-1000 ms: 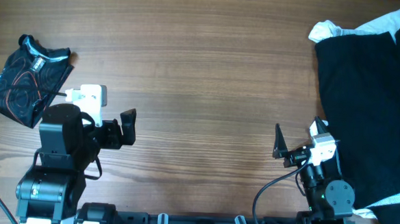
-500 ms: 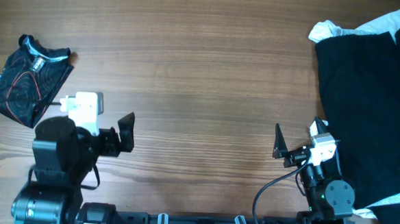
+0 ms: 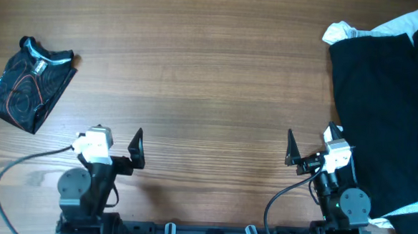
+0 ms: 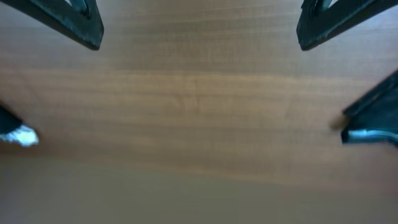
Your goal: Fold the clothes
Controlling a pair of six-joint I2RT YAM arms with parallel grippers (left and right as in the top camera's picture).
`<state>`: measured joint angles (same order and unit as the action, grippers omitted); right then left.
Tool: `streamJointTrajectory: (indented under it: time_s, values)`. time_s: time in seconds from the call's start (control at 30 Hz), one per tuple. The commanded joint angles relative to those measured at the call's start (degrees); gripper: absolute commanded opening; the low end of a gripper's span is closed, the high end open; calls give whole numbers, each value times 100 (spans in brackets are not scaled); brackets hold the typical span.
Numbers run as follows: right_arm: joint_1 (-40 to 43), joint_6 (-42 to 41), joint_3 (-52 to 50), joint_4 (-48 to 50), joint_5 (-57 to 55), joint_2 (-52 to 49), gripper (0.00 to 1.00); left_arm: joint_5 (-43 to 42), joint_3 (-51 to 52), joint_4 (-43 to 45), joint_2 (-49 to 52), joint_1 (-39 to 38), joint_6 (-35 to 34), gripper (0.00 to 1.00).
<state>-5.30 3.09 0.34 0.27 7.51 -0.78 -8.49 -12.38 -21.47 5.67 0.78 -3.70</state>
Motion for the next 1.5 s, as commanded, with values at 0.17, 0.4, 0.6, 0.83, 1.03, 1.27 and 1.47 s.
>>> streamJointTrajectory:
  time_s: [0.17,0.4,0.6,0.83,1.03,1.27,1.47]
  values:
    - [-2,-44,-4,28,24,57,100,-61,1204,2055,-553,61,221,100]
    - [-2,-46,-4,28,24,57,100,-105,1204,1803,-553,79,157,100]
    - [-2,-46,-4,28,24,57,100,-105,1204,1803,-553,79,157,100]
    - [-2,-44,-4,28,24,57,100,-105,1204,1803,-551,79,157,100]
    - [-2,-44,-4,28,24,57,100,-105,1204,1803,-551,79,157,100]
    - [-2,-46,-4,28,24,57,100,-105,1204,1803,-551,79,157,100]
    - [-2,-46,-4,28,24,57,100,-105,1204,1803,-551,79,157,100]
